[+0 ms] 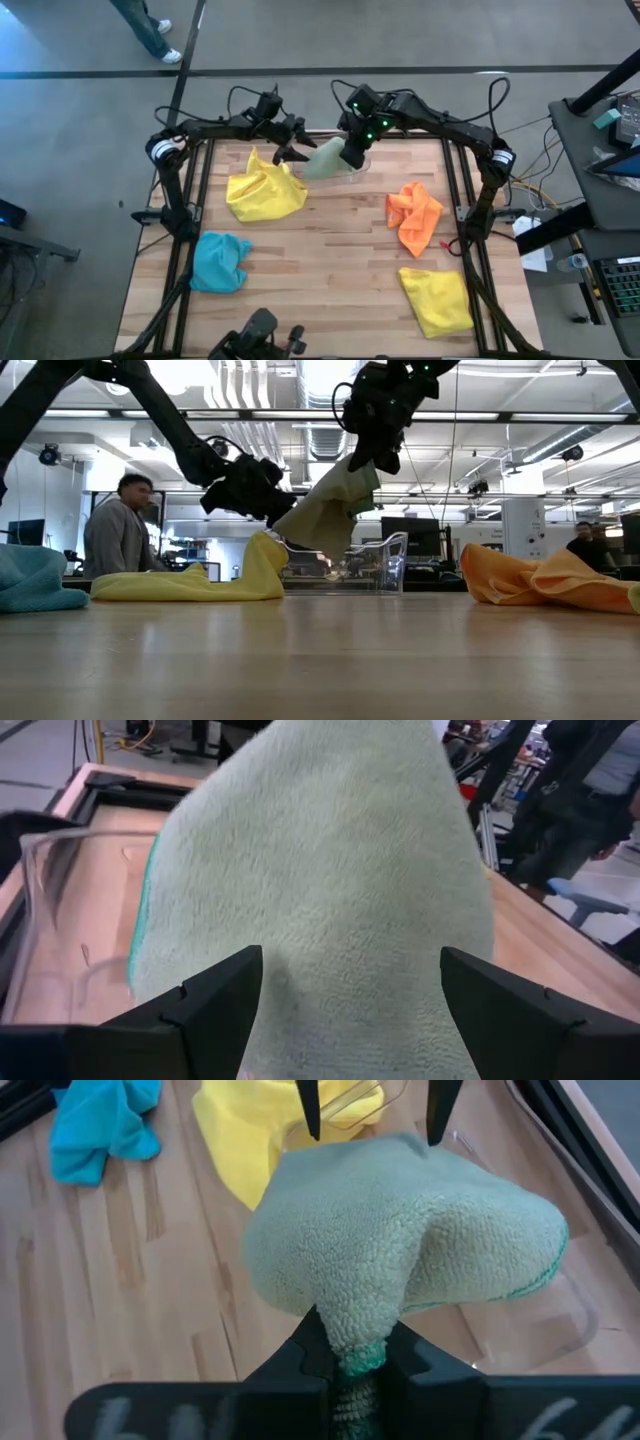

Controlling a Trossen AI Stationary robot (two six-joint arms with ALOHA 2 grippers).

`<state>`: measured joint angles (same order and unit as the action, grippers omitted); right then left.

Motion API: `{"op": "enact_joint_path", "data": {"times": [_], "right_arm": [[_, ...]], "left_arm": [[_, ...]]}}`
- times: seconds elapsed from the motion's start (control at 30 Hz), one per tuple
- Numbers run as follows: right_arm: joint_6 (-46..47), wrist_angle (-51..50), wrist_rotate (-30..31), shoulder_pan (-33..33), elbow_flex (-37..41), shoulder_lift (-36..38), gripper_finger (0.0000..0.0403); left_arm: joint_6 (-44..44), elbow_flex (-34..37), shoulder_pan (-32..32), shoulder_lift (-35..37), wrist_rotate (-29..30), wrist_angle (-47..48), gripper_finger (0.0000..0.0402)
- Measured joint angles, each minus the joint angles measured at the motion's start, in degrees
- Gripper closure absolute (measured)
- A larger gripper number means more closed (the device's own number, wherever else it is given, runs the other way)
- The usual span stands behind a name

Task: Fold microfiber towels
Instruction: Put the light green microfiber cloth into the transparent bin

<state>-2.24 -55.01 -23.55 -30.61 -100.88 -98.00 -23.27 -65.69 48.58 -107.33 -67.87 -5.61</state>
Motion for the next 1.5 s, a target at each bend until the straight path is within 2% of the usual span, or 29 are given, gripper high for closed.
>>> {"op": "enact_joint_path", "data": {"times": [0.2, 0.37, 0.73, 0.87, 1.03, 1.17, 1.27, 1.33, 1.5], "right_arm": [[-0.3, 1.1, -0.2, 0.4, 0.0, 0.0, 0.0385], [-0.4, 1.5, -0.3, 0.5, 0.0, 0.0, 0.0385], [1.4, 6.7, 0.6, 0.5, -0.1, 0.0, 0.0385], [1.6, 5.1, 2.1, 0.6, -2.2, 0.0, 0.0385], [1.8, -0.1, 2.6, 1.2, -6.6, 0.0, 0.0385], [2.6, -3.1, 2.6, 2.2, -9.3, 0.2, 0.0385], [4.3, -3.1, 3.7, 2.3, -10.3, 0.2, 0.0385], [5.5, -2.7, 4.9, 2.3, -10.5, 0.2, 0.0385], [5.8, -2.6, 5.7, 2.2, -10.4, 0.2, 0.0385]], "left_arm": [[-0.6, 0.0, -0.2, -3.0, -0.2, -1.7, 0.0113], [0.2, 0.0, -0.5, -4.4, -4.7, -4.4, 0.0113], [0.4, 0.0, -2.2, -4.5, -3.8, -5.3, 0.0113], [0.9, -0.3, -1.9, -4.3, -3.2, -5.6, 0.0113], [3.2, -0.6, 0.2, -0.6, 2.0, -5.6, 0.0113], [3.2, -0.5, 0.8, 4.5, 3.4, -3.5, 0.0114], [-0.4, -0.5, 0.6, 9.5, 4.9, 1.2, 0.0114], [-4.5, -0.5, -0.2, 13.6, 9.5, 6.6, 0.0114], [-14.1, -0.4, -2.5, 23.3, 26.2, 21.2, 0.0114]]}}
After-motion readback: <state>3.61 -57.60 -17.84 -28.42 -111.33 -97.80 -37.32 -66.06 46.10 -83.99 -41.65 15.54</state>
